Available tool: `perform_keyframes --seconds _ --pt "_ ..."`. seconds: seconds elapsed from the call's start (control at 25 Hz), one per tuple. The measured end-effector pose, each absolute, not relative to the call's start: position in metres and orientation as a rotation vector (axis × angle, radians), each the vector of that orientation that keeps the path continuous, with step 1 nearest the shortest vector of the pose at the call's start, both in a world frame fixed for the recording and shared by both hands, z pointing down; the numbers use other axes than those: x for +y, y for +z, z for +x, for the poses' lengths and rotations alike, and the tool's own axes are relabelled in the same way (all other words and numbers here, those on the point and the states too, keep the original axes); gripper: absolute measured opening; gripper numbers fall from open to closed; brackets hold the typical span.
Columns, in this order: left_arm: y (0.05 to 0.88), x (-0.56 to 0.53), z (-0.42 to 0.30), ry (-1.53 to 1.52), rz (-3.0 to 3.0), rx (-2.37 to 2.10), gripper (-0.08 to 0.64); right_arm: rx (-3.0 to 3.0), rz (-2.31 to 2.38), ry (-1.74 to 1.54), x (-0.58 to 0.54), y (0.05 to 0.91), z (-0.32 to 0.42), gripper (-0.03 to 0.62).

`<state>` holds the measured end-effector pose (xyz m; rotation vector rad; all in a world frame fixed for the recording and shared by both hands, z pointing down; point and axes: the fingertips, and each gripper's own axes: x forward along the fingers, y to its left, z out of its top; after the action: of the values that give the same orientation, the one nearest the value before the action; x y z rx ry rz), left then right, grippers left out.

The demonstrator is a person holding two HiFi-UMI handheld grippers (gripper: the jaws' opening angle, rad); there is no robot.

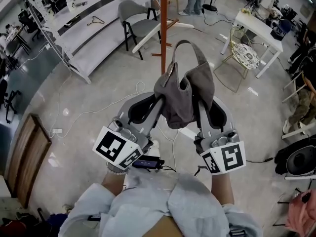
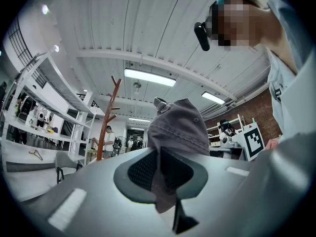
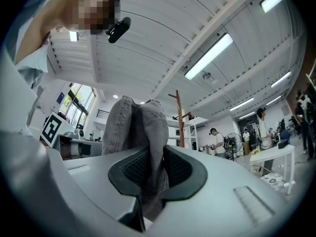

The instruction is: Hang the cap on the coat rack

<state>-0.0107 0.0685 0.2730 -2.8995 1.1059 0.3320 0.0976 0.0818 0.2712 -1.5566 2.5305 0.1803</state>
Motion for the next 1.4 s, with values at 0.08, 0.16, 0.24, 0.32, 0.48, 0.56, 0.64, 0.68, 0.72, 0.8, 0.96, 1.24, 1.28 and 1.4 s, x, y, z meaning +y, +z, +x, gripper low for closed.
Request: perform_keyframes --seconds 0.08,0.16,0.24,0.32,0.48,0.56,0.64,0.68,0.72,0.8,0.96,1.24,1.28,1.4 --pt "0.271 0.053 -0.013 0.336 -2.901 1.104 0.032 2.529 -1.558 0.181 0.067 0.270 0.096 0.064" --pt "0.271 0.035 -0.015 0.336 -2.904 1.102 0.032 2.529 -1.563 0.183 0.049 0.269 0.093 0.064" --pt "0.272 0.015 -0.017 0.337 -2.906 1.099 0.032 2.527 -1.566 0.183 0.030 0.270 0.091 0.064" --pt "0.275 -0.003 -0.017 0.342 -2.907 1.090 0.032 2.524 -1.571 0.183 0.013 0.273 0.091 0.064" --pt "0.276 -0.038 -0.016 0.349 -2.913 1.069 0.032 2.515 -1.588 0.187 -0.021 0.275 0.092 0.064" --pt "0.272 -0.057 -0.018 0.352 -2.919 1.064 0.032 2.514 -1.596 0.186 -0.039 0.271 0.090 0.064" --pt "0.270 -0.074 -0.020 0.353 -2.923 1.054 0.031 2.511 -1.605 0.183 -0.055 0.269 0.088 0.064" --pt "0.269 -0.081 -0.020 0.353 -2.925 1.047 0.031 2.508 -1.611 0.183 -0.061 0.268 0.087 0.064" --pt "0.269 -0.088 -0.020 0.354 -2.927 1.040 0.031 2.505 -1.617 0.184 -0.068 0.269 0.087 0.064" --pt "0.269 -0.101 -0.023 0.356 -2.928 1.028 0.031 2.497 -1.626 0.188 -0.080 0.268 0.085 0.064" --pt "0.267 -0.129 -0.029 0.353 -2.929 1.010 0.031 2.488 -1.638 0.192 -0.107 0.267 0.078 0.064" --pt "0.271 -0.167 -0.032 0.344 -2.935 0.991 0.031 2.476 -1.652 0.181 -0.145 0.271 0.075 0.064" --pt "0.273 -0.170 -0.033 0.344 -2.937 0.990 0.031 2.476 -1.655 0.181 -0.149 0.272 0.074 0.064" --pt "0.275 -0.177 -0.033 0.344 -2.947 0.986 0.031 2.476 -1.665 0.174 -0.156 0.274 0.074 0.064"
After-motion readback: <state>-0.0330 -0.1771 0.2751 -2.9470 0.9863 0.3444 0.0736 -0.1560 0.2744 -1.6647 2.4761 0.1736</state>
